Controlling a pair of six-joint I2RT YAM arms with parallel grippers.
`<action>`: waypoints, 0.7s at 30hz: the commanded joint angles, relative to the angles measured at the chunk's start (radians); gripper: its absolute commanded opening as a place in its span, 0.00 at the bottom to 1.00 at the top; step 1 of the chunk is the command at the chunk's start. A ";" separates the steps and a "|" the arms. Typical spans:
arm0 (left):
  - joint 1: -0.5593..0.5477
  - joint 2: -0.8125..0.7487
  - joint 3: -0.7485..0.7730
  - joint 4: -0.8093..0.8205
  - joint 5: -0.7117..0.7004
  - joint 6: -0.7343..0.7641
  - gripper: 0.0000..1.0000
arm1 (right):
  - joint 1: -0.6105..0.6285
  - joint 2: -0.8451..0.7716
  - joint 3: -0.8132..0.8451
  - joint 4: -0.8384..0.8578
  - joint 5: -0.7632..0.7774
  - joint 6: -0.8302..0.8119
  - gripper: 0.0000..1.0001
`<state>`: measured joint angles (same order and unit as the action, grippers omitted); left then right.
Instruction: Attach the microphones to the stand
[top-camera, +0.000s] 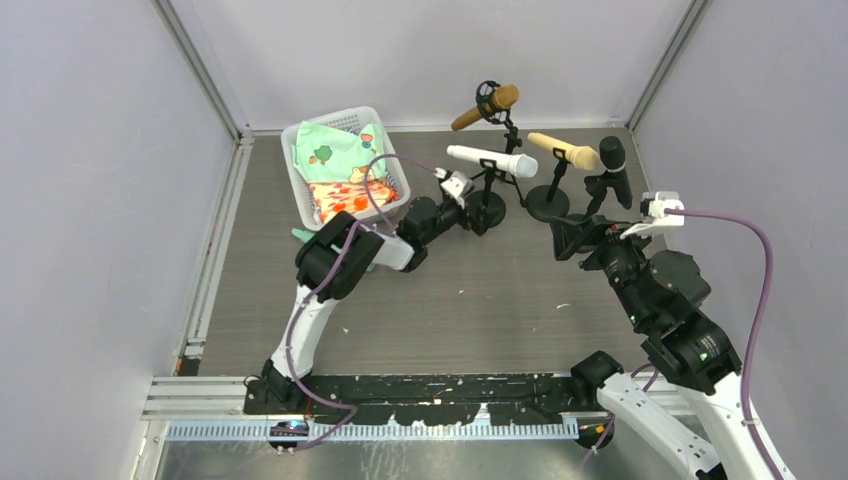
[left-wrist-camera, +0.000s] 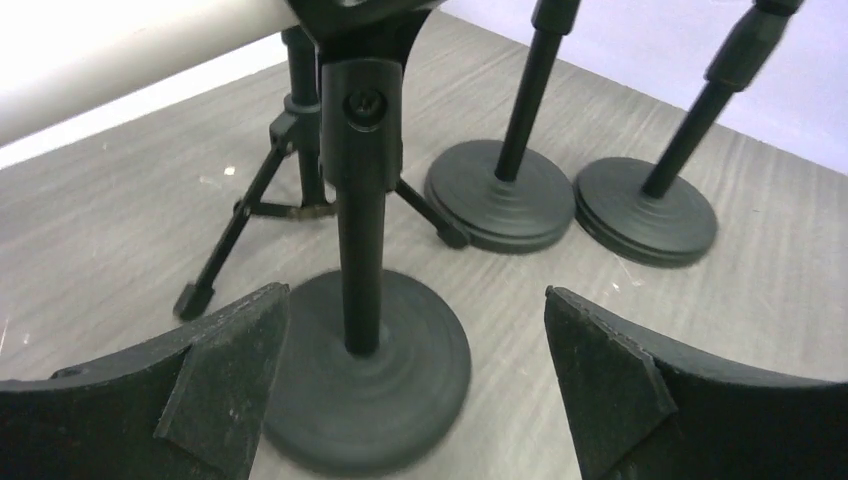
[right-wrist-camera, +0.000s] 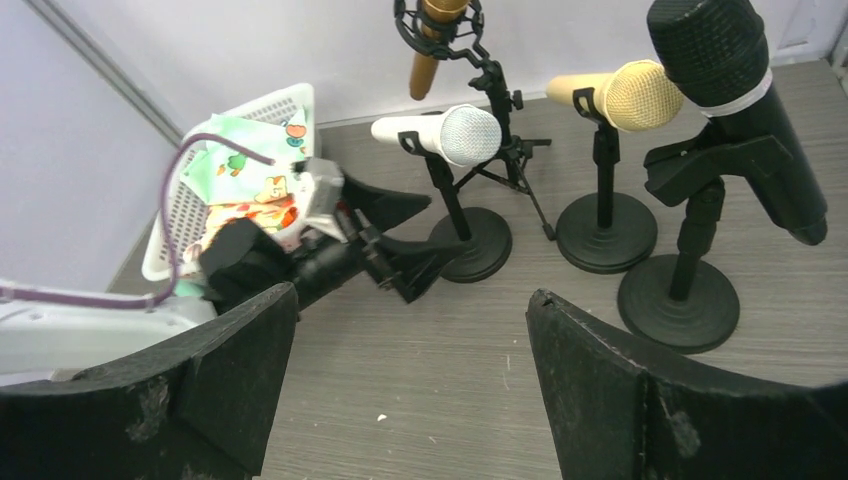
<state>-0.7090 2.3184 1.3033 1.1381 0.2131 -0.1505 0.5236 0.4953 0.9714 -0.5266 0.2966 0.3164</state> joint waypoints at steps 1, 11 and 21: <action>-0.002 -0.206 -0.176 0.087 -0.056 -0.069 1.00 | 0.002 0.048 0.047 -0.020 0.079 0.003 0.89; -0.051 -0.766 -0.462 -0.702 -0.461 -0.187 1.00 | 0.000 0.326 0.229 -0.223 0.165 0.036 1.00; 0.149 -1.143 -0.367 -1.560 -0.393 -0.395 1.00 | -0.302 0.468 0.300 -0.337 -0.248 0.154 1.00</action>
<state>-0.7052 1.2678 0.8818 -0.0200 -0.2657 -0.4175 0.3340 1.0012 1.2415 -0.8127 0.2352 0.4061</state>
